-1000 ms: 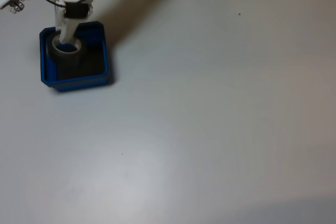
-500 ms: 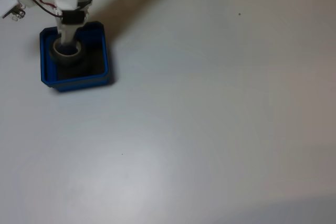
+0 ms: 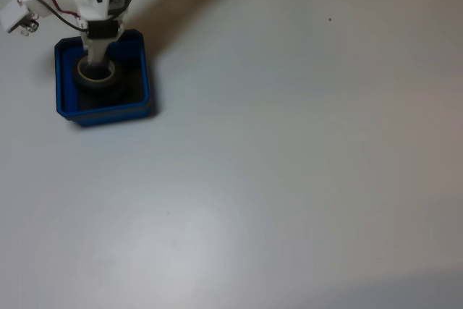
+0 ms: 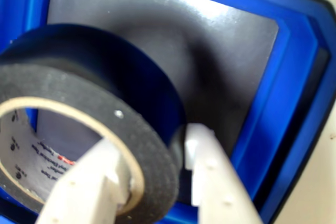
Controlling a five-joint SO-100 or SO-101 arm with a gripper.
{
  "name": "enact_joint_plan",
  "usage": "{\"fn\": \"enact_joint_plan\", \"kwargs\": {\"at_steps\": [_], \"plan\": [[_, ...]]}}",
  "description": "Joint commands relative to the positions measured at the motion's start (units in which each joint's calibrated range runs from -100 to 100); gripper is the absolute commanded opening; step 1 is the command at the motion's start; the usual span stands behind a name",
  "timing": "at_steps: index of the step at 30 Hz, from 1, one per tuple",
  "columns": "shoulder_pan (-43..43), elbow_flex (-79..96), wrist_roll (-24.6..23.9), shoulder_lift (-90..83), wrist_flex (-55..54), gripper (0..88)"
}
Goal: Pick the black tape roll and drop it in the blue box
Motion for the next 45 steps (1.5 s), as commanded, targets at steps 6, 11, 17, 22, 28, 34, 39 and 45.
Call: {"fn": "enact_joint_plan", "kwargs": {"at_steps": [6,11,17,22,28,34,39,45], "plan": [[-0.11,-3.02,0.28,0.94,-1.17,1.5],[-0.21,-2.75,0.28,1.02,-1.17,1.6],[-0.41,-2.75,0.28,1.10,-1.26,1.6],[-1.38,-3.11,0.28,3.19,-1.34,1.6],[-1.48,-3.11,0.28,3.36,-1.50,1.6],[-1.58,-2.66,0.28,3.61,-5.05,1.6],[-2.17,-3.02,0.28,5.20,-5.22,1.6],[-2.46,-3.02,0.37,5.20,-5.22,1.6]]}}
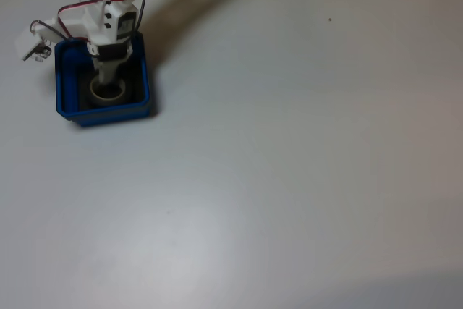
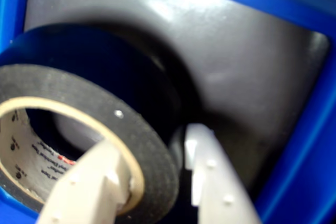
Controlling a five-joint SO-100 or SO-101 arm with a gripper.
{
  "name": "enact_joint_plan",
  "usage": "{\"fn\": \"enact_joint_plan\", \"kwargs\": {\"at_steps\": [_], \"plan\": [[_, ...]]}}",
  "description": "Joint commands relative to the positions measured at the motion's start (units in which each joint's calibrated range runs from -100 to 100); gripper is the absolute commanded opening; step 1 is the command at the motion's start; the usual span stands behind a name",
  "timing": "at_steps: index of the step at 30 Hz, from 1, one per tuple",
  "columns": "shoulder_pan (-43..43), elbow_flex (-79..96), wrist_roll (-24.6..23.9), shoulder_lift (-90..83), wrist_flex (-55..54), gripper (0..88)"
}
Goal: Pick the black tape roll and drop it in the blue box
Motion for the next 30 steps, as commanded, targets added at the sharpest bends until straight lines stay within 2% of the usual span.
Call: {"fn": "enact_joint_plan", "kwargs": {"at_steps": [1,10,17,25,30], "plan": [[-0.48,-3.02,0.37,-1.49,-1.03,1.6],[-0.48,-2.84,0.46,-1.49,-1.03,1.7],[-0.38,-2.75,6.07,-1.49,-1.03,1.9],[-0.28,-2.66,6.24,-1.49,-1.03,2.1],[-0.28,-2.66,6.24,-1.49,-0.86,7.0]]}}
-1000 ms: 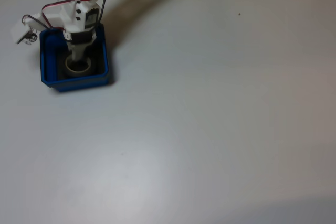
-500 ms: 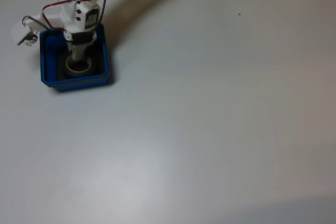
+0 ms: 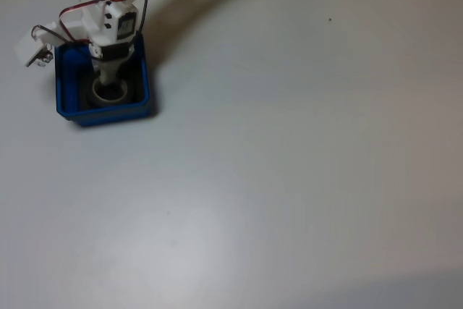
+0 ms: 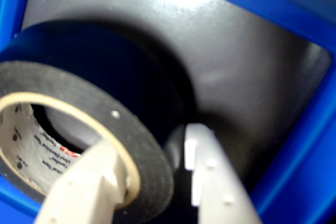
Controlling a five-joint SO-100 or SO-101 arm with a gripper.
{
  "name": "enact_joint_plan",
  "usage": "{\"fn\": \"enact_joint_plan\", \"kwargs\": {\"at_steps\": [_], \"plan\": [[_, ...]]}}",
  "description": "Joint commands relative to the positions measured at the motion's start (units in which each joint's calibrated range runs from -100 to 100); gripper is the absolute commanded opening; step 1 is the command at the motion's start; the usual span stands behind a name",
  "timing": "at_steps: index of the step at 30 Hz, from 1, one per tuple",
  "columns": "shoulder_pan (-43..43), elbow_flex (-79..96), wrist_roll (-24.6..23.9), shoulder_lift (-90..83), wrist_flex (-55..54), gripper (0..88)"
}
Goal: Pick the black tape roll and drop it in the blue box
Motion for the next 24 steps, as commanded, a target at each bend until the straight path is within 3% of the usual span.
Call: {"fn": "enact_joint_plan", "kwargs": {"at_steps": [1,24], "plan": [[-0.28,-2.66,0.32,-1.49,-0.86,7.9],[-0.38,-2.93,0.32,-1.74,-0.95,13.4]]}}
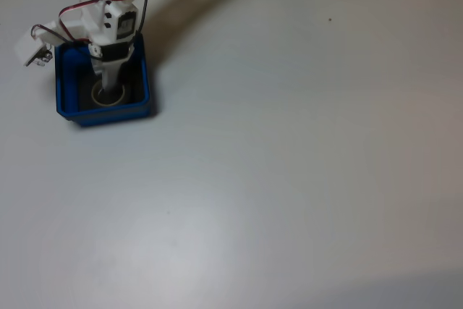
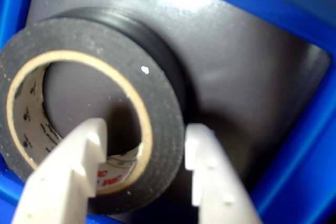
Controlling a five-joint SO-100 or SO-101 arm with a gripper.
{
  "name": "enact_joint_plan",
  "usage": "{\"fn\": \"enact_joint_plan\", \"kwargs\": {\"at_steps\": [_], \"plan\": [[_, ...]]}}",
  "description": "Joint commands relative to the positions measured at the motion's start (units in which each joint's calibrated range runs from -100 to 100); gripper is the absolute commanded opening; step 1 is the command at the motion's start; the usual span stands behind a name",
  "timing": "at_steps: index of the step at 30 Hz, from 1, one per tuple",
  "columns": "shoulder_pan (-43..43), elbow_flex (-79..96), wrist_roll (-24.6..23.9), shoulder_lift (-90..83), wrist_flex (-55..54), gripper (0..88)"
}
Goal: Pick the black tape roll and drop it in the blue box
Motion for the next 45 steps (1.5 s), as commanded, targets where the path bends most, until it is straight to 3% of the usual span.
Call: {"fn": "enact_joint_plan", "kwargs": {"at_steps": [1,4,9,45], "plan": [[-0.38,-2.93,0.40,-1.82,-0.86,13.4],[-0.38,-2.93,0.40,-1.91,-0.86,11.7],[-0.38,-3.02,0.40,-1.99,-0.86,0.0],[-0.48,-3.11,0.40,-5.25,-0.95,1.0]]}}
